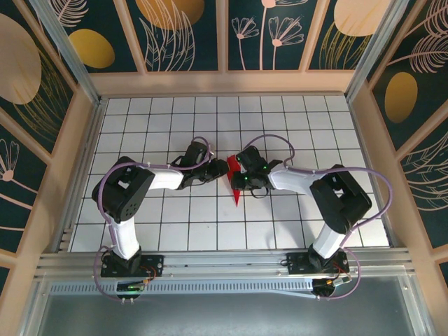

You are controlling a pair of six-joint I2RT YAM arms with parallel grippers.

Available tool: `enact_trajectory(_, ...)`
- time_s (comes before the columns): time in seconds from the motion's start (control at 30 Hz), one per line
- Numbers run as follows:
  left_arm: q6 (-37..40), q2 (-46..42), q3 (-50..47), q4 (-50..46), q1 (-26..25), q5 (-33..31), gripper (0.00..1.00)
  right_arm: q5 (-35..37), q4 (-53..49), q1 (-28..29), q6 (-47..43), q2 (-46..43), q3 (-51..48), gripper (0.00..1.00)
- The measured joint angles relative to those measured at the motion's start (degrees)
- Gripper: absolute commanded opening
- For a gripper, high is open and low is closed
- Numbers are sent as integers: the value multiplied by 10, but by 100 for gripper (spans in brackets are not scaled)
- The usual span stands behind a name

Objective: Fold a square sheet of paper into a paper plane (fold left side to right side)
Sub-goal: Pick up the paper plane at the center of the table.

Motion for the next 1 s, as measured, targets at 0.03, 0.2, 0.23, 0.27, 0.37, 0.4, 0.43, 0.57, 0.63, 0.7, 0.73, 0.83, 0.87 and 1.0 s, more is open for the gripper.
enact_trajectory(0.03,0,0,0,0,0,0,29,0,-1,2,0,3,3,23)
enact_trajectory(0.2,0,0,0,0,0,0,29,5,-3,8,0,17,12,23)
enact_trajectory(0.23,0,0,0,0,0,0,29,7,-3,9,0,20,14,23)
enact_trajectory(0.27,0,0,0,0,0,0,29,9,-3,9,1,23,15,22)
enact_trajectory(0.37,0,0,0,0,0,-2,29,13,-4,10,2,31,19,22)
enact_trajectory(0.4,0,0,0,0,0,-2,30,13,-4,12,3,35,21,21)
enact_trajectory(0.43,0,0,0,0,-1,-2,30,14,-5,13,3,39,23,20)
enact_trajectory(0.57,0,-2,-2,0,-1,-13,32,16,-6,18,7,45,28,16)
enact_trajectory(0.63,2,-12,-9,-2,-1,-23,34,20,-11,20,9,48,33,13)
enact_trajectory(0.7,6,-29,-15,-12,-1,-37,37,26,-18,20,11,49,37,9)
enact_trajectory(0.73,10,-43,-18,-21,-1,-48,38,29,-24,20,14,49,41,7)
enact_trajectory(0.83,25,-105,-33,-45,2,-82,46,45,-47,20,19,49,58,3)
enact_trajectory(0.87,29,-130,-40,-52,4,-94,48,52,-55,20,20,49,67,3)
enact_trajectory(1.0,45,-236,-67,-86,19,-154,55,71,-91,12,20,49,105,3)
